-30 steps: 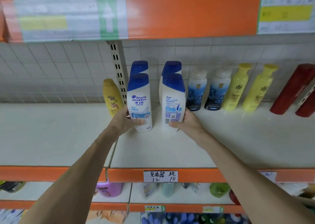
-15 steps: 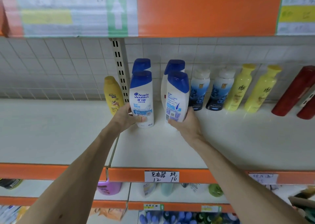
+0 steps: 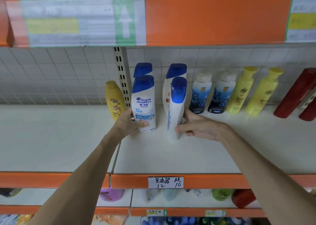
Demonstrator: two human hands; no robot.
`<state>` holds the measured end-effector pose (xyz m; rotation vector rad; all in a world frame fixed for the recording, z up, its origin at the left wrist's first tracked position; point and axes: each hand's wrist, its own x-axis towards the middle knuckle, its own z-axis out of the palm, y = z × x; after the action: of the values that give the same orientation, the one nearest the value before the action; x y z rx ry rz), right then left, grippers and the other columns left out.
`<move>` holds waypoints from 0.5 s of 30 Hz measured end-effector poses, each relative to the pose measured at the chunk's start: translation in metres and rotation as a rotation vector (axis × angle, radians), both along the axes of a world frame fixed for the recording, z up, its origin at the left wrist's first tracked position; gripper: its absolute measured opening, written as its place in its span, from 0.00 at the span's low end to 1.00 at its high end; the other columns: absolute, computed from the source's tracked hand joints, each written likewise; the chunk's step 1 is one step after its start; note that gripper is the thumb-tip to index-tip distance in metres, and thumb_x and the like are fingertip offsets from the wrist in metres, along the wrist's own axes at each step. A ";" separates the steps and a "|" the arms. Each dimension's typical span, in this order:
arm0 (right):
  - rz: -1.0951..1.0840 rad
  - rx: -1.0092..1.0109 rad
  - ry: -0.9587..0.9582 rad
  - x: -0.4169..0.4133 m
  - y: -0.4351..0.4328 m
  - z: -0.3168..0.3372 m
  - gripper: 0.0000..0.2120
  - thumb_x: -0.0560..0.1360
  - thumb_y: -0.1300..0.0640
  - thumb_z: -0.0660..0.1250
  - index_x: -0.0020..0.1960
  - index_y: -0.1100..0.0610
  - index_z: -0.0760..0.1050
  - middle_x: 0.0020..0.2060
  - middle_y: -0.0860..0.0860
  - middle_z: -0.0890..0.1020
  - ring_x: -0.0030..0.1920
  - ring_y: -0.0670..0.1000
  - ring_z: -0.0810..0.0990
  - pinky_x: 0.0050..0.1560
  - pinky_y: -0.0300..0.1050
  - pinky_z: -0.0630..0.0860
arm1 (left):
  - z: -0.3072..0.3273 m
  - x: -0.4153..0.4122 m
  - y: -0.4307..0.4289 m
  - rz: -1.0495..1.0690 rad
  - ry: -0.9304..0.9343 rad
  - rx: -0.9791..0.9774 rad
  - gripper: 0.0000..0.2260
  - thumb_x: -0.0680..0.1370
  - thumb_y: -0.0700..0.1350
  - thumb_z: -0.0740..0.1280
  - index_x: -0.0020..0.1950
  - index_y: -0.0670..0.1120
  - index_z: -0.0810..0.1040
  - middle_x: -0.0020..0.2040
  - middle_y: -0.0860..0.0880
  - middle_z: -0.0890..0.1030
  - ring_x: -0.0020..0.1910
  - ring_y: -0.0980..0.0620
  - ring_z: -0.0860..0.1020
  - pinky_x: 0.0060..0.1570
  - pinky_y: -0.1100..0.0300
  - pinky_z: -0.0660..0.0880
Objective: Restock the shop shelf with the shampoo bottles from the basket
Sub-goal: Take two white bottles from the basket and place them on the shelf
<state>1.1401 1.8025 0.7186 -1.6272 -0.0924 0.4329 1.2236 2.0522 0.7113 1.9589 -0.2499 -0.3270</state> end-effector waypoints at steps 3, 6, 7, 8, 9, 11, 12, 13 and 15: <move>-0.033 -0.080 0.007 0.004 0.005 0.006 0.31 0.72 0.64 0.74 0.68 0.42 0.68 0.60 0.46 0.80 0.44 0.46 0.72 0.36 0.41 0.64 | 0.000 0.000 0.000 0.000 -0.004 0.006 0.24 0.69 0.39 0.76 0.64 0.46 0.75 0.57 0.50 0.80 0.56 0.50 0.78 0.57 0.52 0.77; -0.240 -0.218 -0.100 0.003 0.018 0.002 0.29 0.69 0.61 0.78 0.63 0.46 0.69 0.52 0.42 0.82 0.41 0.38 0.80 0.35 0.34 0.72 | 0.000 0.001 0.000 -0.010 0.005 0.002 0.25 0.68 0.40 0.77 0.64 0.47 0.75 0.58 0.49 0.81 0.57 0.50 0.78 0.59 0.48 0.77; -0.323 -0.215 -0.147 0.002 0.024 -0.003 0.31 0.66 0.59 0.80 0.63 0.47 0.68 0.51 0.43 0.83 0.41 0.37 0.82 0.35 0.33 0.75 | 0.001 0.002 0.001 -0.015 0.003 0.003 0.25 0.68 0.40 0.77 0.63 0.47 0.75 0.58 0.49 0.81 0.57 0.50 0.78 0.59 0.49 0.77; -0.416 -0.246 -0.204 0.002 0.029 -0.011 0.34 0.63 0.55 0.82 0.62 0.47 0.68 0.51 0.43 0.83 0.43 0.37 0.83 0.37 0.35 0.78 | 0.000 0.002 0.001 -0.018 0.000 0.004 0.25 0.68 0.40 0.77 0.63 0.47 0.76 0.58 0.49 0.81 0.57 0.50 0.78 0.59 0.49 0.77; -0.506 -0.313 -0.249 0.002 0.034 -0.019 0.37 0.58 0.48 0.83 0.61 0.45 0.69 0.51 0.42 0.84 0.45 0.40 0.84 0.42 0.41 0.81 | 0.000 0.001 0.001 -0.019 -0.005 0.001 0.24 0.68 0.40 0.77 0.63 0.46 0.76 0.58 0.49 0.81 0.57 0.50 0.78 0.58 0.50 0.77; -0.633 -0.407 -0.290 0.001 0.040 -0.033 0.39 0.53 0.38 0.81 0.60 0.42 0.69 0.52 0.42 0.84 0.49 0.45 0.84 0.46 0.52 0.83 | 0.000 0.001 0.000 -0.015 -0.010 -0.011 0.24 0.68 0.40 0.76 0.63 0.46 0.76 0.57 0.50 0.81 0.55 0.51 0.78 0.57 0.51 0.78; -0.664 -0.410 -0.297 0.000 0.042 -0.036 0.38 0.54 0.37 0.80 0.60 0.43 0.71 0.52 0.42 0.84 0.49 0.46 0.84 0.47 0.54 0.83 | 0.000 0.000 0.000 -0.015 -0.010 -0.014 0.23 0.69 0.39 0.76 0.62 0.47 0.76 0.56 0.51 0.81 0.54 0.52 0.78 0.56 0.52 0.78; -0.676 -0.407 -0.295 0.000 0.042 -0.037 0.36 0.56 0.38 0.80 0.60 0.44 0.72 0.52 0.42 0.84 0.50 0.45 0.84 0.48 0.53 0.83 | 0.000 0.000 0.000 -0.014 -0.007 -0.015 0.23 0.69 0.39 0.76 0.62 0.47 0.75 0.55 0.51 0.80 0.53 0.53 0.78 0.55 0.53 0.78; -0.654 -0.400 -0.288 0.000 0.041 -0.036 0.33 0.60 0.44 0.81 0.61 0.46 0.74 0.54 0.43 0.84 0.51 0.44 0.83 0.51 0.49 0.83 | 0.000 0.001 0.000 -0.011 -0.001 -0.003 0.23 0.69 0.39 0.76 0.62 0.46 0.75 0.54 0.51 0.80 0.53 0.52 0.78 0.55 0.54 0.78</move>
<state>1.1402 1.8438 0.6824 -1.9865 0.3244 -0.3075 1.2248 2.0518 0.7113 1.9549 -0.2614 -0.3329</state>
